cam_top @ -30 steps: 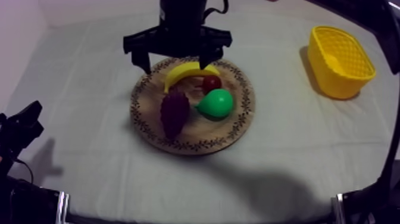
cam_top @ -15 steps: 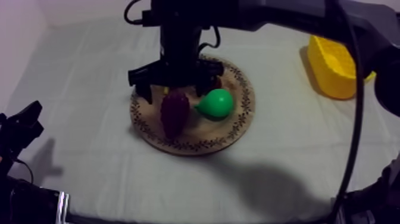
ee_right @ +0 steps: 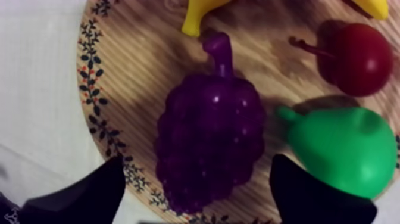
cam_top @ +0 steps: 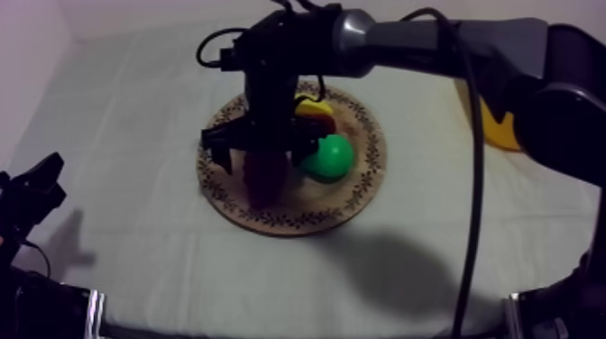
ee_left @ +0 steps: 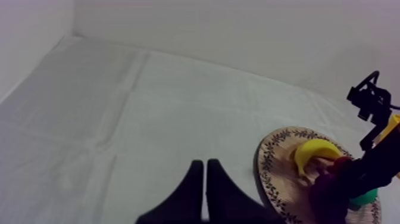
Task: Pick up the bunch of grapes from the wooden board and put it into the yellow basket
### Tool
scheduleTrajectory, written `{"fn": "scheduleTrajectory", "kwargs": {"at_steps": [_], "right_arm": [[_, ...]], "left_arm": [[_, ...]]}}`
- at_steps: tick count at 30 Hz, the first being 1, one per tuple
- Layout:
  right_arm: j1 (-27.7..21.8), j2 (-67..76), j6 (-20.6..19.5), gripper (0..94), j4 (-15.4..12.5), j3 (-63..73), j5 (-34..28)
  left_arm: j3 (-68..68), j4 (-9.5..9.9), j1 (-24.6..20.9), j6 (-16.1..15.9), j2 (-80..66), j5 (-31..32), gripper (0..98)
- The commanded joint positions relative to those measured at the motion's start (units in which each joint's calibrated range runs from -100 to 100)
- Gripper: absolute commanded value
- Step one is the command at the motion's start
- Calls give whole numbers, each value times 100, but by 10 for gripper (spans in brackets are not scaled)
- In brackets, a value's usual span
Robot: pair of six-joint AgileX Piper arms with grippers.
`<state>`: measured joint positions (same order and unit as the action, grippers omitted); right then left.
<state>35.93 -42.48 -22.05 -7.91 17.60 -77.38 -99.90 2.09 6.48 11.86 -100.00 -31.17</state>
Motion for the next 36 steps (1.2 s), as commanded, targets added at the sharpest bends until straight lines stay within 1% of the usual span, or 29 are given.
{"fn": "scheduleTrajectory", "kwargs": {"at_steps": [1,10,12,14,19,21,23,25,30,33,36], "right_arm": [[-22,-115,9,927,-43,85,-120],[-158,-580,207,921,-277,560,-558],[-168,-658,278,893,-323,637,-619],[-167,-713,355,796,-353,687,-632],[-146,-741,498,441,-348,693,-493],[-145,-693,539,360,-362,659,-461],[-146,-610,571,309,-370,609,-438],[-144,-487,586,285,-356,531,-415],[-151,112,650,266,-278,175,-317],[-187,679,704,268,-152,-120,-212],[-258,1322,791,273,30,-426,-109]], "left_arm": [[2,4,0,-1,0,5,1],[2,4,0,-1,0,5,1],[2,4,0,-1,0,5,1],[2,4,0,-1,0,5,1],[2,4,0,-1,0,5,1],[2,4,0,-1,0,5,1],[2,4,0,-1,0,5,1],[2,4,0,-1,0,5,1],[2,4,0,-1,0,5,1],[2,4,0,-1,0,5,1],[2,4,0,-1,0,5,1]]}}
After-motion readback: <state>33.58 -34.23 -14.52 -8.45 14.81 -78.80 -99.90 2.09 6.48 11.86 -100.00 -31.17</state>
